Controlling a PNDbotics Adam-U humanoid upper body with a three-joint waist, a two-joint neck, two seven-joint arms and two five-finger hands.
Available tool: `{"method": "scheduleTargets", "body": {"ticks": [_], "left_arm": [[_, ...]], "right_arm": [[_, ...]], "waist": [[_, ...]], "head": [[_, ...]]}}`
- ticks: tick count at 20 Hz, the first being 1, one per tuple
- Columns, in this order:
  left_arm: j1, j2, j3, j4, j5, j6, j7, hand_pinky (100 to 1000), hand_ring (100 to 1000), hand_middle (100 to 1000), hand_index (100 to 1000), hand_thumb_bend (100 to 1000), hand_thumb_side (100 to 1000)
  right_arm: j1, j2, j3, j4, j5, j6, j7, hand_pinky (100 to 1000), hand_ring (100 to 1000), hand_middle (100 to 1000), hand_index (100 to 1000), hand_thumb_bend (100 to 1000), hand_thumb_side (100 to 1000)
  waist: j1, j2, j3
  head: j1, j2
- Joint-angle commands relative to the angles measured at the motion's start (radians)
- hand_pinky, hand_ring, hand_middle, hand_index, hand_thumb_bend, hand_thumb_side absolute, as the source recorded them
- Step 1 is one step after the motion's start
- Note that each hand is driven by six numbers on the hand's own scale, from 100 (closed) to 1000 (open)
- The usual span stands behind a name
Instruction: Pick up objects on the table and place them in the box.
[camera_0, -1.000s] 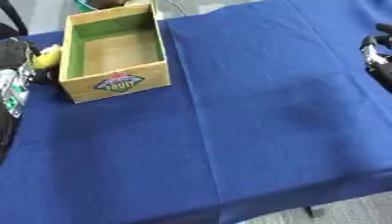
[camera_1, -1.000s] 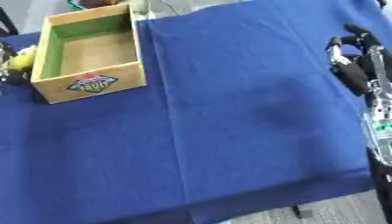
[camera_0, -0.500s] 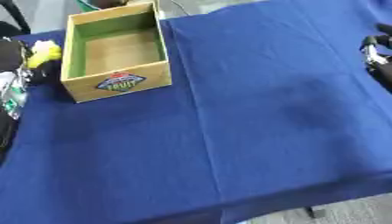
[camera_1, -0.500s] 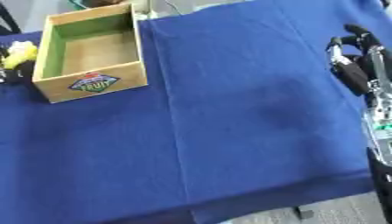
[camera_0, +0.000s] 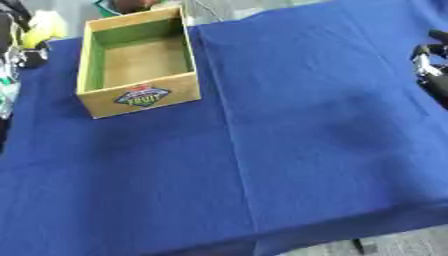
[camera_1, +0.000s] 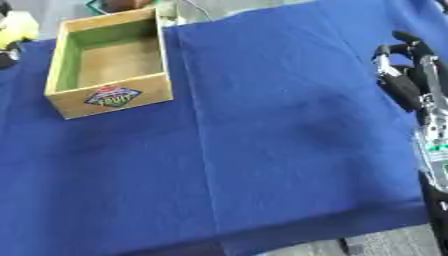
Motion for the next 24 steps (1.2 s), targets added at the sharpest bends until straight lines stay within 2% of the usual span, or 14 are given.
{"method": "scheduleTargets", "body": {"ticks": [1,4,5,6,14,16,18,20,21,23,24], "left_arm": [[-0.033,0.026,-0.030,-0.085,0.033,-0.047,-0.047,255,309,274,353,257,100],[-0.046,0.004,-0.067,-0.135,0.051,-0.089,-0.099,267,316,280,363,266,100],[-0.049,-0.005,-0.082,-0.148,0.052,-0.107,-0.119,281,325,288,375,323,100],[-0.052,-0.013,-0.094,-0.158,0.051,-0.122,-0.139,284,327,290,378,270,100],[-0.049,-0.079,-0.147,-0.148,0.042,-0.219,-0.277,348,372,332,436,299,100],[-0.047,-0.089,-0.153,-0.141,0.046,-0.241,-0.302,374,392,354,460,317,100],[-0.042,-0.092,-0.163,-0.138,0.047,-0.267,-0.333,438,438,425,530,348,100],[-0.035,-0.091,-0.170,-0.137,0.046,-0.291,-0.373,504,497,498,611,418,100],[-0.032,-0.091,-0.170,-0.136,0.050,-0.299,-0.395,552,538,553,709,482,100],[-0.026,-0.087,-0.173,-0.137,0.050,-0.321,-0.443,629,617,666,797,681,100],[-0.022,-0.084,-0.174,-0.141,0.051,-0.334,-0.464,662,656,707,827,767,142]], "right_arm": [[-0.012,-0.011,-0.008,-0.023,0.006,0.000,-0.001,743,918,682,915,100,551],[-0.012,-0.008,-0.007,-0.023,0.006,-0.001,0.000,743,918,682,915,100,551],[-0.012,-0.007,-0.007,-0.023,0.006,-0.001,0.001,743,918,682,916,100,551],[-0.013,-0.006,-0.006,-0.023,0.006,-0.001,0.001,743,918,682,916,100,551],[-0.014,-0.002,-0.003,-0.020,0.003,-0.002,0.006,743,918,682,916,100,551],[-0.015,-0.001,-0.003,-0.020,0.003,-0.002,0.006,743,919,682,916,100,551],[-0.015,0.000,-0.003,-0.021,0.003,-0.003,0.007,743,919,682,916,100,552],[-0.014,-0.001,-0.004,-0.022,0.003,-0.003,0.006,743,919,682,916,100,552],[-0.014,-0.002,-0.005,-0.022,0.002,-0.003,0.006,743,919,682,916,100,553],[-0.014,-0.002,-0.005,-0.023,0.002,-0.003,0.006,743,918,682,916,100,553],[-0.014,-0.002,-0.006,-0.023,0.002,-0.003,0.006,743,919,682,916,100,553]], "waist": [[-0.006,-0.022,0.002],[-0.009,-0.023,0.000],[-0.010,-0.024,-0.001],[-0.011,-0.024,-0.001],[-0.013,-0.021,-0.009],[-0.013,-0.020,-0.009],[-0.012,-0.020,-0.008],[-0.012,-0.019,-0.006],[-0.011,-0.018,-0.006],[-0.011,-0.018,-0.004],[-0.011,-0.017,-0.003]], "head": [[0.000,-0.009],[0.002,-0.008],[0.004,-0.008],[0.005,-0.008],[0.009,-0.009],[0.009,-0.009],[0.009,-0.010],[0.008,-0.012],[0.008,-0.012],[0.007,-0.013],[0.007,-0.015]]}}
